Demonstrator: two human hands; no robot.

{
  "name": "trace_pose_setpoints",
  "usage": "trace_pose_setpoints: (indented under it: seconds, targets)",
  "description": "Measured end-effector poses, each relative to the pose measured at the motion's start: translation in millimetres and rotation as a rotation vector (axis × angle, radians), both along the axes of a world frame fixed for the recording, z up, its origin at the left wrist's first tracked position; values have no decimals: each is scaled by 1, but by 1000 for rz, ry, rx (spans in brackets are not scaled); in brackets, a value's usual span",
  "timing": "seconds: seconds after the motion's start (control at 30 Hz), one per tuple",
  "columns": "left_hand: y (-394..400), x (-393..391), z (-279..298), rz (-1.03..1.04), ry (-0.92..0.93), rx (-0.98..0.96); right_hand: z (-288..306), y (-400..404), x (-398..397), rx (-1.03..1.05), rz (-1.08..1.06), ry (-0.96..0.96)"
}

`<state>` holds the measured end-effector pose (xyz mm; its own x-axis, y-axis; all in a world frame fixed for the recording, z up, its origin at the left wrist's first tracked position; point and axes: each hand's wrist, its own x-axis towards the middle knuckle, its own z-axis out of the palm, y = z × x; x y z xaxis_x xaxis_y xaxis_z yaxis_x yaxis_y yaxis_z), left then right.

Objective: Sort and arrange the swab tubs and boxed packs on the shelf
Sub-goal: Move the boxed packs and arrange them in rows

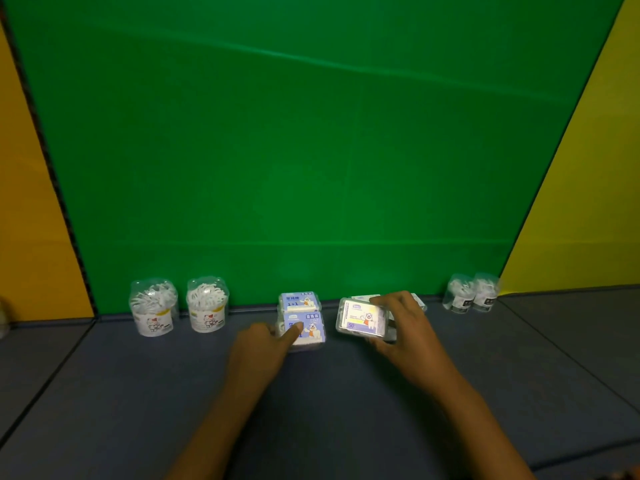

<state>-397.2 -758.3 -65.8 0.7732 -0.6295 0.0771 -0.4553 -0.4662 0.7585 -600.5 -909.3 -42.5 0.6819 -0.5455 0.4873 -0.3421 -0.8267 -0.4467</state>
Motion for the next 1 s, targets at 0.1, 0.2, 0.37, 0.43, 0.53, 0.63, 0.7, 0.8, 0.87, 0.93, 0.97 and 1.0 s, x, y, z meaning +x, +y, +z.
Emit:
trace_pose_setpoints:
  seconds: [0.1,0.2,0.37,0.43,0.53,0.63,0.7,0.8,0.87,0.93,0.97,1.0]
  targets:
    - [-8,-1,1,34,-131,137,1,-14,0,5,36,-20]
    - [-13,-3,2,71,-151,205,7,-26,-3,7,83,-18]
    - [-18,-12,5,137,-165,245,12,-51,-19,20,147,-11]
    - [-17,-16,6,174,-199,220,12,-61,-27,23,158,-10]
    - [-20,-24,0,240,-312,42,8,-77,-42,37,178,-14]
    - [-31,-44,3,223,-456,-41,3,-92,-56,46,191,-11]
    - [-40,-58,9,158,-565,-55,0,-103,-66,59,192,-11]
    - [-54,-77,11,55,-675,-11,-3,-121,-80,63,194,-20]
    - [-62,-90,10,5,-720,48,-6,-130,-88,79,204,-21]
    - [-68,-103,10,-22,-701,89,-11,-138,-94,92,215,0]
    - [-71,-107,9,-26,-693,103,-15,-142,-96,94,220,16]
    - [-73,-111,8,-27,-692,118,-18,-146,-98,95,227,29]
